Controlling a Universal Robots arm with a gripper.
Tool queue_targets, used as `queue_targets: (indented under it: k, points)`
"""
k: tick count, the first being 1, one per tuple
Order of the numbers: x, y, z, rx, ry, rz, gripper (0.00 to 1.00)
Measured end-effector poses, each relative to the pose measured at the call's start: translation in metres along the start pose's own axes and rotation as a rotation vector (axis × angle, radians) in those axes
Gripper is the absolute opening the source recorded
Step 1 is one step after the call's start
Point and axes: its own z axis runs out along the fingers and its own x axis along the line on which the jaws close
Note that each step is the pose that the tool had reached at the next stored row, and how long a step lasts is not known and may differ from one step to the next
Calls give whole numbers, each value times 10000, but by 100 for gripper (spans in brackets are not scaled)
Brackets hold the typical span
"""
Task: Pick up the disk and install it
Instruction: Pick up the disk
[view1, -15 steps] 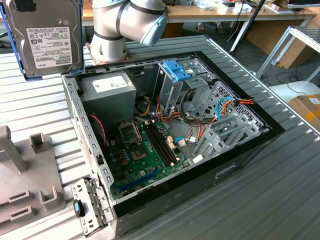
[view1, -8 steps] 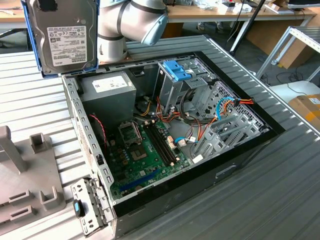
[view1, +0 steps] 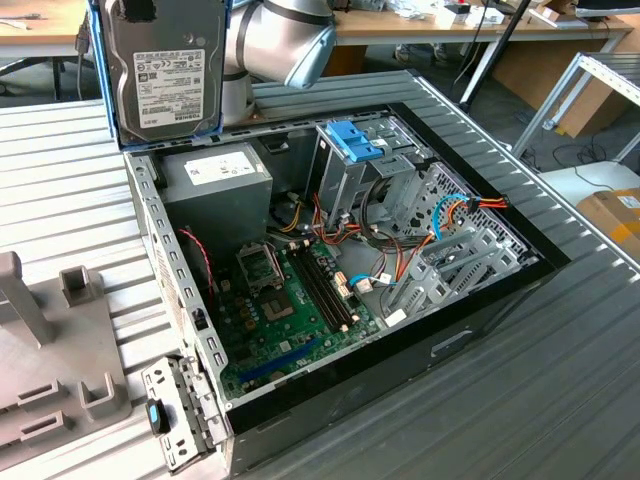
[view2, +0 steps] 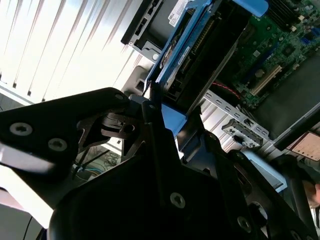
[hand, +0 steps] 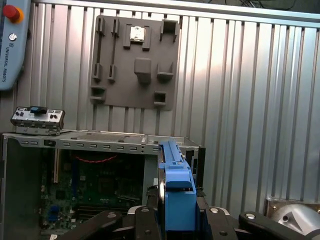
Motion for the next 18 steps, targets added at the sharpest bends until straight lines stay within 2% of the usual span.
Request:
queue_targets:
  k: [2,4,6,9,14,18]
  points:
    - [2,-19,0,30,2,-52,37]
    - [5,-72,1,82,4,-166,37]
    - [8,-116,2,88,4,-233,37]
    - [18,-243,3,97,3,-415,37]
    - [27,-369,4,95,1,-562,37]
    - [28,-384,4,95,1,-575,37]
